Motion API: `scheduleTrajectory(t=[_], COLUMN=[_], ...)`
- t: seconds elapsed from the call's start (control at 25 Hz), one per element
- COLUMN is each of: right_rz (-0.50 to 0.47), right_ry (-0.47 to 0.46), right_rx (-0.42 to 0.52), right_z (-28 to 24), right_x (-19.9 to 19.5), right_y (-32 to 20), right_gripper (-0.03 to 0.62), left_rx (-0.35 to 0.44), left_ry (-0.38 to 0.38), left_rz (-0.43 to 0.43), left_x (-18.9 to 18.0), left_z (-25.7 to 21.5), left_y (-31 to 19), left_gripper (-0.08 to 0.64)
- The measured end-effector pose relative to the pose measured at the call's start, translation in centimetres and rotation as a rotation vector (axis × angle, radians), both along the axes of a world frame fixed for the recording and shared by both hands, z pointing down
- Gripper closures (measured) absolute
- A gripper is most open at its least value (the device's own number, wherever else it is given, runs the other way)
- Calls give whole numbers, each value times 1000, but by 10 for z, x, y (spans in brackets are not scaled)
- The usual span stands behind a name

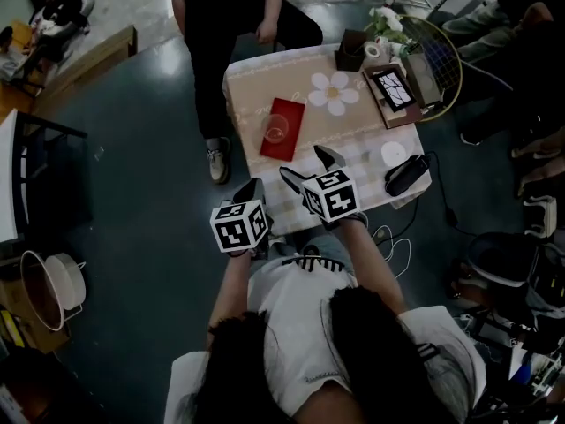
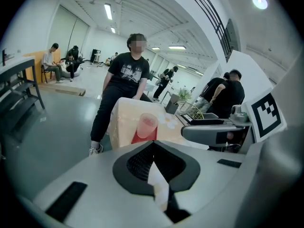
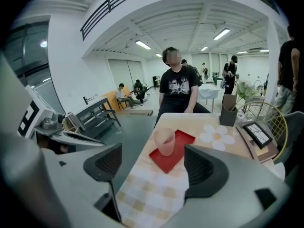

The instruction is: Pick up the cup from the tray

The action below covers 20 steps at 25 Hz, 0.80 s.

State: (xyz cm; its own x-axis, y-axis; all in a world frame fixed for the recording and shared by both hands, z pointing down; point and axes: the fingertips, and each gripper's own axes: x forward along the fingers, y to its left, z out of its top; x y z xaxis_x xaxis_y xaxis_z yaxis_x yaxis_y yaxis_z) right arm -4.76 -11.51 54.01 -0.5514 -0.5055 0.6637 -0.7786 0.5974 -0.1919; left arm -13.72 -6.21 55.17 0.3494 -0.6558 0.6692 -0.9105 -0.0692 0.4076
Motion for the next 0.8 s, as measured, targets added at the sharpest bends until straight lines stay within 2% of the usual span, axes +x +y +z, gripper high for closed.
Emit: scheduleTrajectory(t=[0.44,0.8], right_rz=[-160,-257], right_ry=[70,114], right_rx=[-18,-86], right_z=[26,57], right_x=[-38,-59], right_y=[-59,-92], right_gripper=[192,192], left_rx=[-52,-88], left_ry=[-5,-9], left_rz=[-62,-118], left_x=[-7,-10], left_z=[12,21], left_y=[-37,-64], left_gripper=[557,557])
